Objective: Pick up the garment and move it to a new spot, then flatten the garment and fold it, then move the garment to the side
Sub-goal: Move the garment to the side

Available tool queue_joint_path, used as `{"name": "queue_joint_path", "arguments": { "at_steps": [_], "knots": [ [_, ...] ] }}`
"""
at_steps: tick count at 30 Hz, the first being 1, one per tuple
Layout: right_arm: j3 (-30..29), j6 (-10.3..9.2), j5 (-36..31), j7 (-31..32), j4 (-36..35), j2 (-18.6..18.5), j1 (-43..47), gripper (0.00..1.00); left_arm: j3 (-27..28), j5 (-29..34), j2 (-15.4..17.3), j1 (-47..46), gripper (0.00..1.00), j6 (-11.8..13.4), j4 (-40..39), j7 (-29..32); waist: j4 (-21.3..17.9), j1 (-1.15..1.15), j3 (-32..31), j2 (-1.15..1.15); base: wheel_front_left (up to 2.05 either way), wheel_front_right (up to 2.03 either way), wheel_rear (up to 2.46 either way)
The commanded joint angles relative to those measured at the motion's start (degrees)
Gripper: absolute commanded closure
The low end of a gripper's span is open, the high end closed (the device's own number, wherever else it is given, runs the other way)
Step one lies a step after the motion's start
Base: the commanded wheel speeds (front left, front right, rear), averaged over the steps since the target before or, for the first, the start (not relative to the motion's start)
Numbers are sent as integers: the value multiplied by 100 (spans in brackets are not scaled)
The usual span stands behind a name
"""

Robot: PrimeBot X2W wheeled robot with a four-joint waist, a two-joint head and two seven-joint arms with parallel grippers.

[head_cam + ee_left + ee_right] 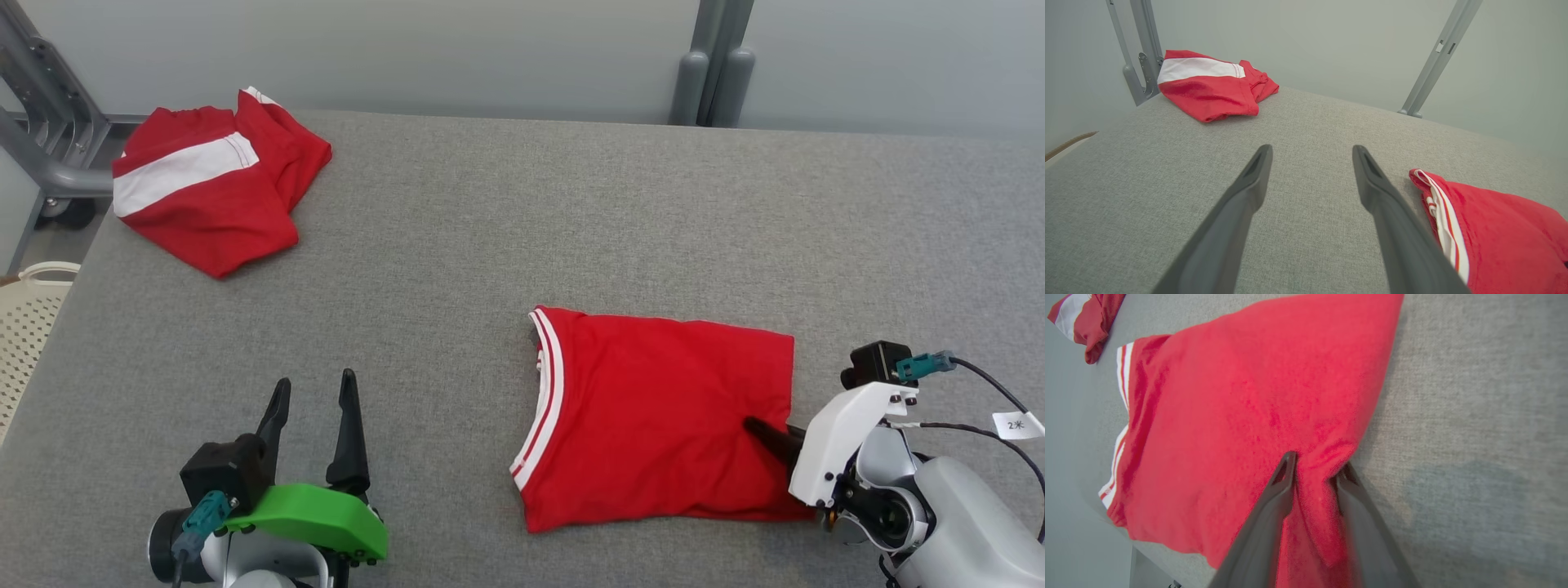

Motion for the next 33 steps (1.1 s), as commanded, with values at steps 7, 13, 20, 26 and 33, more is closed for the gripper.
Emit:
{"name": "queue_joint_path", "arguments": {
  "at_steps": [7,13,20,26,33],
  "knots": [
    [244,2,114,-344,100,-220,-208,100,8,-36,52,-80,0,27,23,-31,-87,0,0,0,0,0,0],
    [368,2,72,-532,171,-408,-318,100,-35,-17,70,-40,0,22,-7,-15,-273,0,-90,0,0,0,0],
    [417,2,-205,-655,278,-687,-438,100,-124,51,76,-9,0,34,-32,5,-699,0,-202,0,0,0,0],
    [425,2,-428,-670,353,-838,-700,100,-168,102,16,-33,0,68,-93,-71,-1396,0,-214,0,0,0,0],
    [422,2,-652,-633,325,-902,-1095,100,-171,183,-20,-170,0,66,-141,-156,-2281,0,-79,0,0,0,0]
  ]
}}
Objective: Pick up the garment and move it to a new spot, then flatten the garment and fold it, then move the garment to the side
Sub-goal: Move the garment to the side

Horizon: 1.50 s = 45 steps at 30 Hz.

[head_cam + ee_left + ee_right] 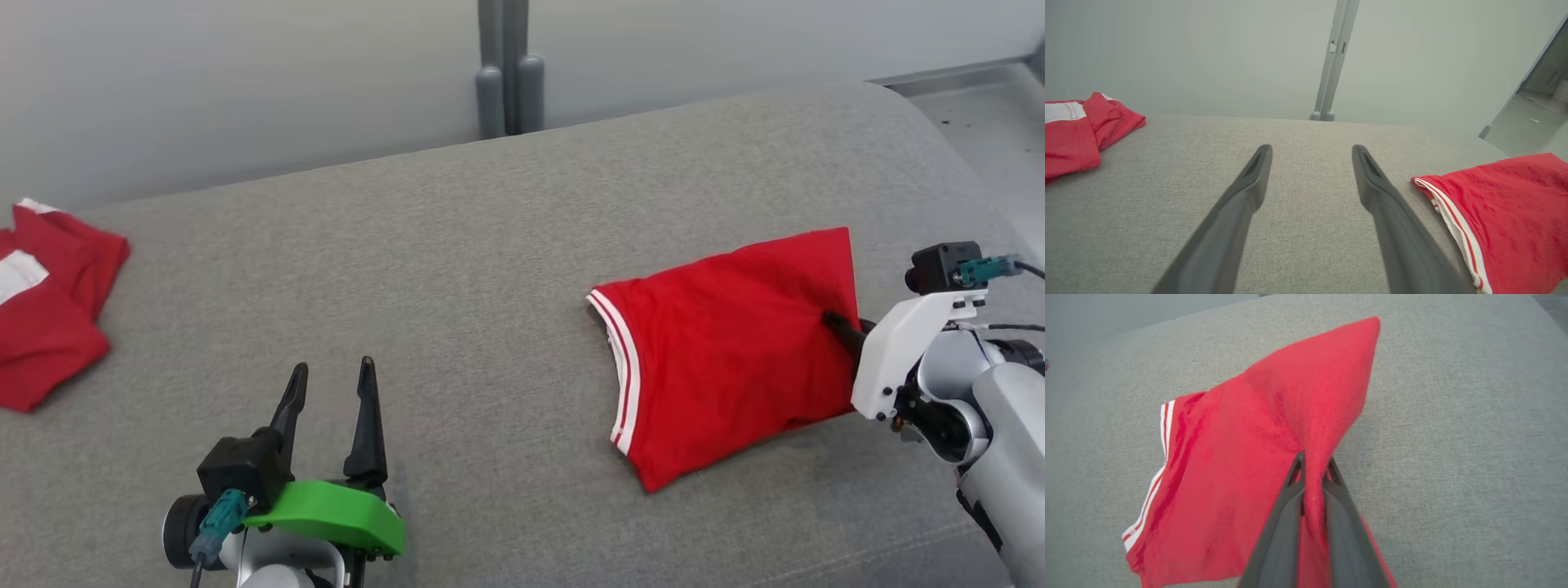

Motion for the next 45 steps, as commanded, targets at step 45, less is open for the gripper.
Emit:
{"name": "queue_joint_path", "arguments": {
  "at_steps": [45],
  "knots": [
    [-1322,0,-1300,-1682,2913,-418,-2228,100,86,456,726,-861,0,208,-840,508,-381,0,1497,0,0,0,0]
  ]
}}
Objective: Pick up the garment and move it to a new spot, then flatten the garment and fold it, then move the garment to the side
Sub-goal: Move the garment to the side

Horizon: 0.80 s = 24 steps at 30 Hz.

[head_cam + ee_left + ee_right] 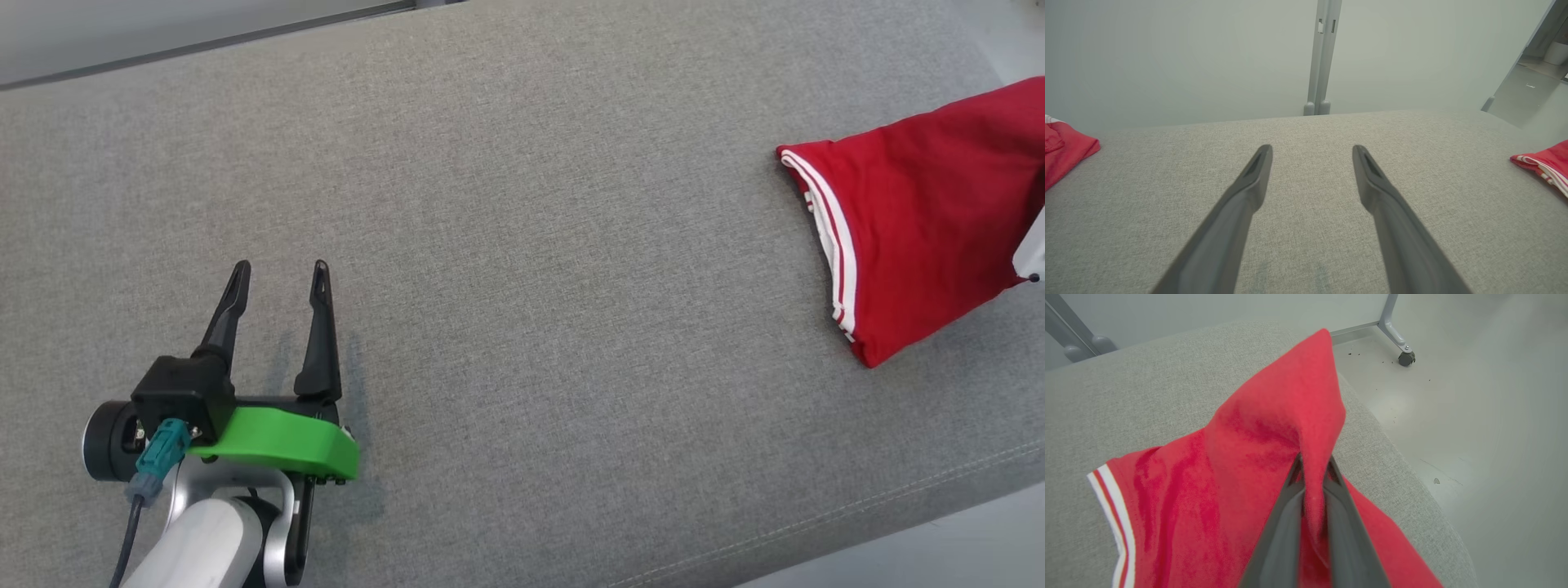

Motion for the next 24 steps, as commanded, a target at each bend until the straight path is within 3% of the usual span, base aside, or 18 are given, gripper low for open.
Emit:
{"name": "queue_joint_path", "arguments": {
  "at_steps": [1,3,6,12,16,24],
  "knots": [
    [-28,0,-67,-93,74,-41,-77,100,0,62,47,-102,0,26,-32,18,86,0,98,0,0,0,0],
    [-79,0,-219,-241,326,-26,-136,100,-11,80,71,-104,0,53,-63,41,108,0,124,0,0,0,0],
    [-188,0,-467,-543,685,-115,-249,0,-30,107,90,-103,0,81,-121,78,146,0,147,0,0,0,0],
    [-332,0,-901,-984,1096,-166,-403,0,-38,101,100,-105,0,112,-136,100,179,0,127,0,0,0,0],
    [-354,0,-973,-1168,1154,55,-442,0,-45,64,60,-51,0,122,-100,57,162,0,29,0,0,0,0],
    [108,0,-814,-1460,651,422,-239,0,-66,-49,-88,57,0,73,55,-93,155,0,-413,0,0,0,0]
  ]
}}
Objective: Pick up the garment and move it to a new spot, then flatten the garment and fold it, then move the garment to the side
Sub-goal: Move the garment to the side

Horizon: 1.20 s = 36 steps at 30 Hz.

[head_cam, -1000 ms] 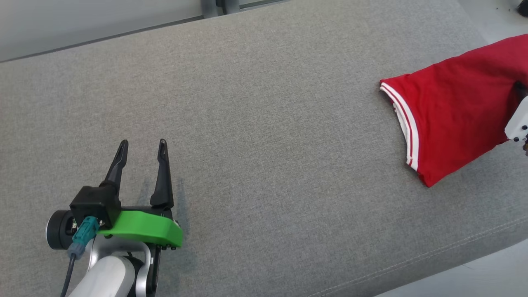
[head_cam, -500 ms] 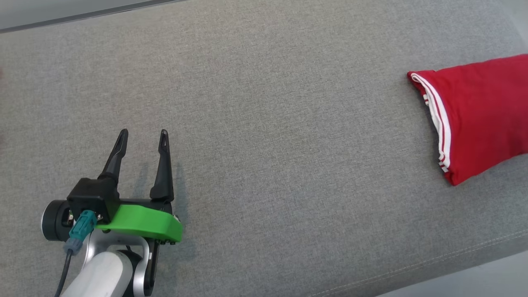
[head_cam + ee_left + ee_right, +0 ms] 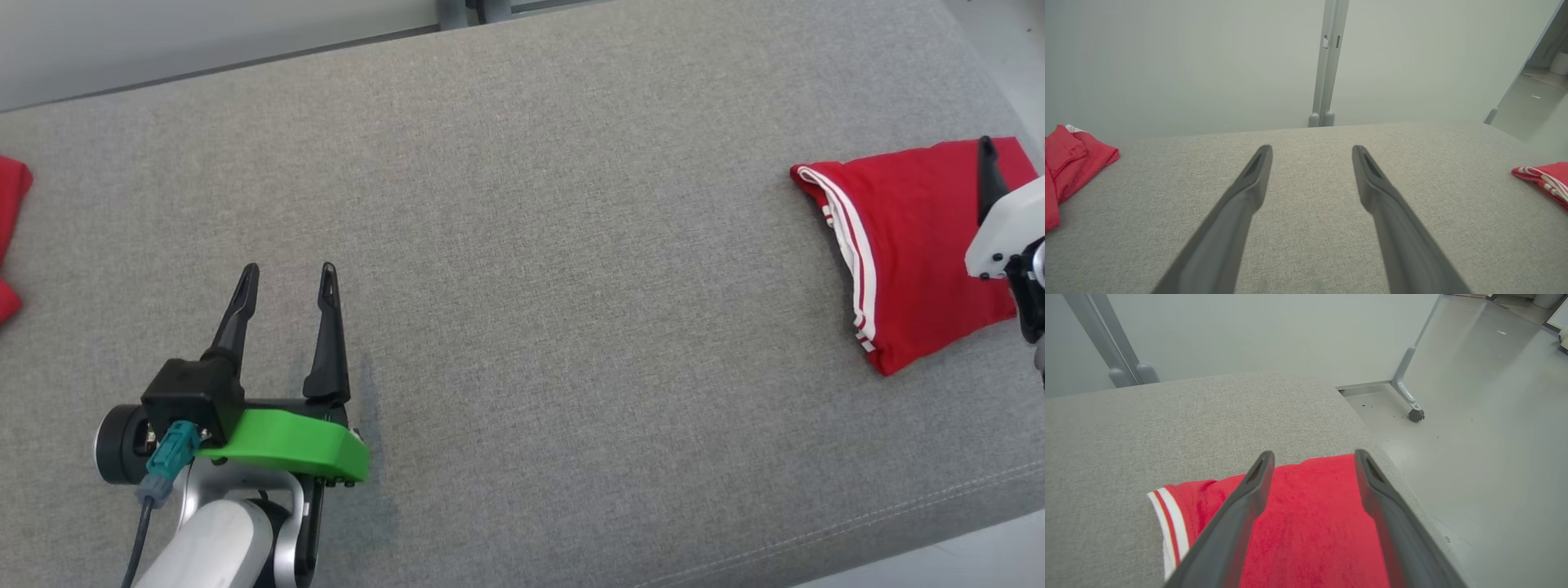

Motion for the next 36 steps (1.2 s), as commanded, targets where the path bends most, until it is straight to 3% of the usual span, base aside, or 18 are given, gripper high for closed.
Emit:
{"name": "queue_joint_path", "arguments": {
  "at_steps": [1,13,21,28,36],
  "knots": [
    [172,0,118,-74,-214,40,162,0,-5,-43,-59,87,0,-31,72,-64,8,0,-277,0,0,0,0],
    [1016,0,708,-291,-1867,66,1092,0,75,-440,-419,411,0,-168,581,-431,197,0,-1189,0,0,0,0],
    [639,0,504,-332,-3357,251,2244,0,271,-651,-499,874,0,-388,911,-664,276,0,-1603,0,0,0,0],
    [17,0,-237,-12,-4767,952,3373,0,523,-594,-555,1269,0,-515,1044,-750,342,0,-1739,0,0,0,0],
    [-417,0,-884,487,-6119,1854,4448,0,744,-319,-559,1591,0,-464,1064,-754,586,0,-1797,0,0,0,0]
  ]
}}
